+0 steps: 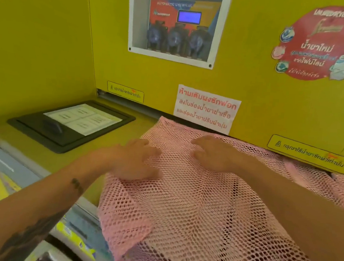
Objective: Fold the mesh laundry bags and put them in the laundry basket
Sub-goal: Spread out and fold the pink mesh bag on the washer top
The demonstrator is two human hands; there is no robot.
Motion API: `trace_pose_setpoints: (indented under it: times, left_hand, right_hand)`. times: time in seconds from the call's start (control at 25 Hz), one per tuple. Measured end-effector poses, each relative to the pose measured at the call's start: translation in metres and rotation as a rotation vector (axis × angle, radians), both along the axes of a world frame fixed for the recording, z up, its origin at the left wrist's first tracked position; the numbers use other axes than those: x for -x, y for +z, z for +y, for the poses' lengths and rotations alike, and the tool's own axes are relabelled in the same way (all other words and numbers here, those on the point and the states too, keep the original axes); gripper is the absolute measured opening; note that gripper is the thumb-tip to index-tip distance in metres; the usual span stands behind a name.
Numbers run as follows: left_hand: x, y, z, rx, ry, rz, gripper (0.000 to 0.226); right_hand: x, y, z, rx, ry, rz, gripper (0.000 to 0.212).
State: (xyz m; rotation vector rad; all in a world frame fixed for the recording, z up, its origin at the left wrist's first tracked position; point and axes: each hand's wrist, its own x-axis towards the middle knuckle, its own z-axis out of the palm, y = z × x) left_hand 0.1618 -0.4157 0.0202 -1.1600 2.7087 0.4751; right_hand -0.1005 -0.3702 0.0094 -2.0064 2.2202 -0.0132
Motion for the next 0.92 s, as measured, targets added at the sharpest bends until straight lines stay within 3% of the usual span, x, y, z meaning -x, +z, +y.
trace_pose_setpoints:
  times: [0.12,0.2,0.32,0.44,0.56,0.72,0.8,0.92]
  left_hand:
    - [-0.021,0.004,0.02,-0.057,-0.038,-0.138,0.099]
    - [-0.037,0.013,0.017,-0.108,0.025,-0.147,0.1]
    - [-0.068,0.027,0.004,-0.113,0.271,0.0,0.079]
    - [-0.086,0.034,0.001,0.094,0.349,0.081,0.057]
    - [-0.064,0.037,0.022,0.286,0.282,0.283,0.051]
    - [-0.006,0.005,0.069,0.362,-0.068,0.487,0.038]
    - [0.027,-0.011,0.087,0.292,-0.139,0.455,0.044]
    - [0.068,-0.029,0.098,0.157,-0.094,0.176,0.063]
  right_hand:
    - [-0.004,-0.021,0.012,-0.157,-0.01,0.045,0.076]
    - [-0.002,-0.024,0.012,-0.141,-0.096,0.047,0.077]
    - [-0.003,-0.019,0.01,-0.098,-0.107,0.032,0.08]
    - [-0.005,-0.015,0.013,-0.007,-0.039,-0.001,0.082]
    - [-0.014,0.011,0.036,0.017,0.034,-0.047,0.073]
    - [-0.002,0.036,0.106,-0.01,0.04,-0.02,0.069]
    - [0.02,0.03,0.139,-0.055,-0.084,0.078,0.078]
    - [0.066,0.004,0.179,-0.064,-0.289,0.148,0.084]
